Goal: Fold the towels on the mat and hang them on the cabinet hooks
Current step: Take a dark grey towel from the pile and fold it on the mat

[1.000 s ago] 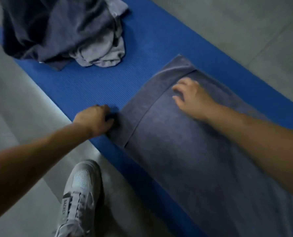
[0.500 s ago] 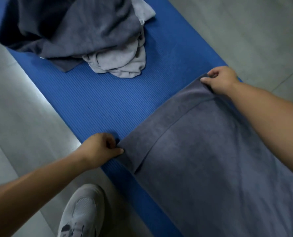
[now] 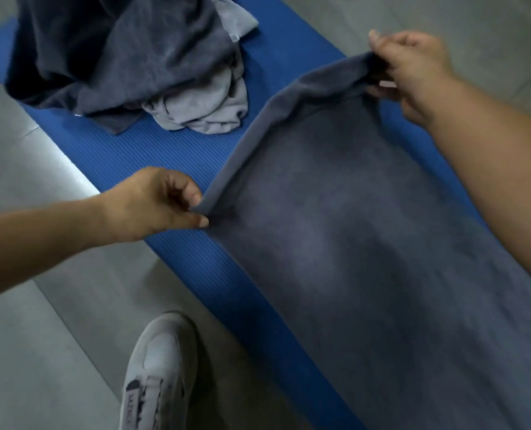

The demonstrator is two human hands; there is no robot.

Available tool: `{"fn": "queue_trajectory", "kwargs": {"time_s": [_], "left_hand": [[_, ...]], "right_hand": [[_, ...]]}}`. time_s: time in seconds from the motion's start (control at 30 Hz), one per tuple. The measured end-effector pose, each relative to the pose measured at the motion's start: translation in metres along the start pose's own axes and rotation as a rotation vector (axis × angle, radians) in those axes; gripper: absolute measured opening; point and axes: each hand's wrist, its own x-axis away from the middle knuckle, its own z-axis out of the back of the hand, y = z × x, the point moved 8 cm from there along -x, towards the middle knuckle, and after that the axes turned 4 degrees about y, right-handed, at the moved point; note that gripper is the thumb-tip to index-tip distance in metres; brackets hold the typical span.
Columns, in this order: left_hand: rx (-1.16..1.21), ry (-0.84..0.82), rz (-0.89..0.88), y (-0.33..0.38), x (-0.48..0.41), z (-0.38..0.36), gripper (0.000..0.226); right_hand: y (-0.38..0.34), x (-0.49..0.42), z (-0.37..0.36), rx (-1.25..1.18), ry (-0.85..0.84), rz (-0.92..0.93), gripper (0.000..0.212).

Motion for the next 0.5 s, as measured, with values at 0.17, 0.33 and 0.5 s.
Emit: {"fn": "queue_trajectory", "kwargs": {"time_s": [0.17, 0.33, 0.5], "left_hand": [[-0.262, -0.229, -0.397, 0.097, 0.05, -0.129, 0.019], [-0.273, -0.471, -0.568, 0.151, 0.105, -0.298, 0.012], [-0.316, -0.542, -0.718, 0.172, 0.156, -0.434, 0.015]], "right_hand": [[0.061, 0.05, 0.116, -0.068, 0.128, -0.156, 0.023], [0.143, 0.099, 0.252, -0.474, 0.211, -0.394, 0.022], [0.229, 0.178, 0.382, -0.695, 0.354, -0.528, 0.014]]}}
